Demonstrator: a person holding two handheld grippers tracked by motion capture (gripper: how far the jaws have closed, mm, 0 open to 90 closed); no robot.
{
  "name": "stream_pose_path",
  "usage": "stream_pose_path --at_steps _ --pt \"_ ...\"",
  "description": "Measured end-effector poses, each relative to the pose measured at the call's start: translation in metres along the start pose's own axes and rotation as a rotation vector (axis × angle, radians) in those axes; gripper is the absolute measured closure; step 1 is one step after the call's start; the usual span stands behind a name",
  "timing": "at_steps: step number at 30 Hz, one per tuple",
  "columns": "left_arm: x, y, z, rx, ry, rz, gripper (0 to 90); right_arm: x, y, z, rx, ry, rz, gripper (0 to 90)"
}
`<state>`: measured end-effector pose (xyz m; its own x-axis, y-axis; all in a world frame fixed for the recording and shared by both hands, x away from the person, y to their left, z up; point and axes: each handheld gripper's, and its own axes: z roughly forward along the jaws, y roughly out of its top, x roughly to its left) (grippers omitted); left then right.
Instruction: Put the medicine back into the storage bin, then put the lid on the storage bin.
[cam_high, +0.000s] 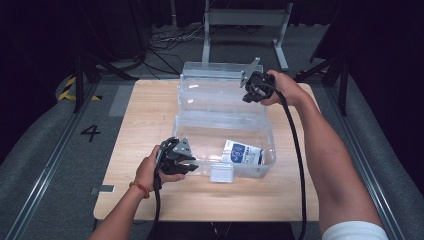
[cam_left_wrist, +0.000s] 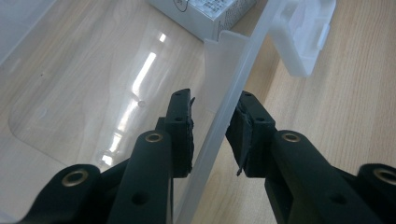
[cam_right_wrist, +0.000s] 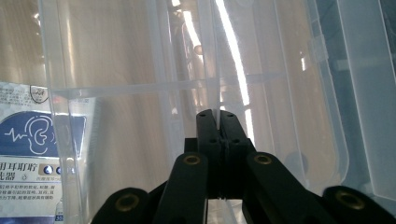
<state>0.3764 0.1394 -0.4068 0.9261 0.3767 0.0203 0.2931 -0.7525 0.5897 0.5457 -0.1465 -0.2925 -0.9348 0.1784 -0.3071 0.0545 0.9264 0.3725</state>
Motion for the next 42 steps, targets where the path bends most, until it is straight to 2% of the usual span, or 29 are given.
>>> stream_pose_path --at_steps 2,7,10,12,17,19,23,31,42 --pt "0.000 0.000 0.000 -0.003 0.001 0.003 69.6 0.002 0.000 -0.001 0.010 0.001 0.005 89.7" --pt "-0.001 -0.001 0.000 -0.004 0.006 0.011 68.9 0.004 -0.002 -0.004 -0.020 0.002 0.006 89.8" --pt "-0.002 -0.002 0.000 -0.025 0.015 0.013 68.1 0.003 -0.006 -0.006 -0.037 0.020 0.024 89.9" --pt "-0.003 -0.003 0.000 -0.029 0.014 0.009 67.7 0.003 -0.006 -0.007 -0.038 0.025 0.010 89.9" --pt "-0.004 -0.003 0.000 -0.026 0.017 0.007 67.7 0.005 -0.006 -0.010 -0.044 0.027 0.015 89.9" --pt "-0.005 -0.003 0.000 -0.031 0.026 0.009 67.6 0.006 -0.007 -0.012 -0.063 0.033 0.011 89.9" --pt "-0.006 -0.004 0.000 -0.029 0.029 0.009 67.6 0.010 -0.006 -0.017 -0.085 0.022 0.003 89.9" --pt "-0.008 -0.003 0.001 -0.031 0.041 0.012 67.0 0.022 -0.004 -0.027 -0.090 0.024 -0.010 89.9" --pt "-0.008 -0.003 0.001 -0.039 0.053 0.017 66.0 0.039 -0.002 -0.035 -0.093 0.002 -0.039 89.9"
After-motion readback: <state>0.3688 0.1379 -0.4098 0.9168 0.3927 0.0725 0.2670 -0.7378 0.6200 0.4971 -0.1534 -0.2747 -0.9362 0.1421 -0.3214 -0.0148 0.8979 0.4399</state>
